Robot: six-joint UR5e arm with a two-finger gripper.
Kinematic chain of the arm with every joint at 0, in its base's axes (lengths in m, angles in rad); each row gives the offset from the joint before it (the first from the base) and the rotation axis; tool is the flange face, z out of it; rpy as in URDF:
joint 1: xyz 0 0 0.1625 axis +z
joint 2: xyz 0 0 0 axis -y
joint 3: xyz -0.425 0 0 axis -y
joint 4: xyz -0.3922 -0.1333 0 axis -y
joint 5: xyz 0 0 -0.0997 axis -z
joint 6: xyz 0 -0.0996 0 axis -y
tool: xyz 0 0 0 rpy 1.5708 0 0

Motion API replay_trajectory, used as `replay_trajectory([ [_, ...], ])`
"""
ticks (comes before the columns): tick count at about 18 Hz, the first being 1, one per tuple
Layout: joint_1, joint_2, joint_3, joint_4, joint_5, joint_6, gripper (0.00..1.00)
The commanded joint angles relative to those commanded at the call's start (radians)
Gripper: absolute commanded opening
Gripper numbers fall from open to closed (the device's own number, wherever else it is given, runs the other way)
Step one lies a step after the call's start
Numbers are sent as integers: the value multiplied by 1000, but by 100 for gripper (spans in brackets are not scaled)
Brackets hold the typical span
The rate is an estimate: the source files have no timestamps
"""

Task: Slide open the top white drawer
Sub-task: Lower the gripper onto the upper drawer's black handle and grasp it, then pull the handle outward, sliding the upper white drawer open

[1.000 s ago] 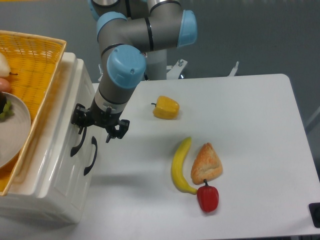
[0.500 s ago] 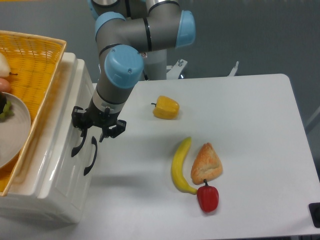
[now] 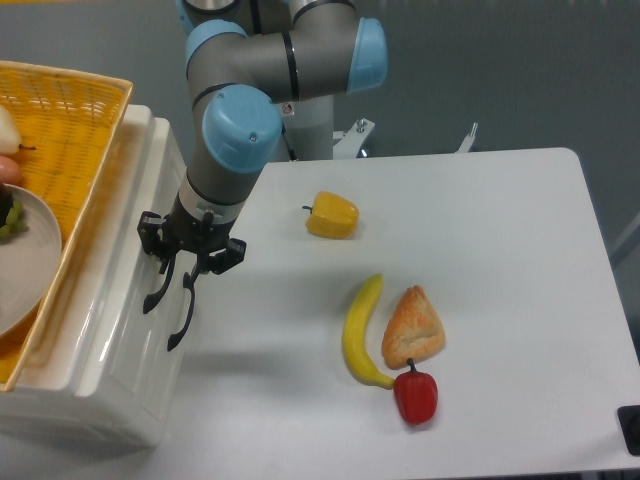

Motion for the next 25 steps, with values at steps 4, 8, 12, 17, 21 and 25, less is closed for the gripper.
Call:
replay_trajectory([
  [4,0,-2,0,0,-11,0,28],
  [8,0,0,0,2,-12,2,23],
  [12,0,0,0,0,-11,0,14],
  [17,0,-2,0,0,-11,0,9],
  [21,3,0,0,0,-9,2,6],
  [25,9,0,0,0,-8,2,6],
])
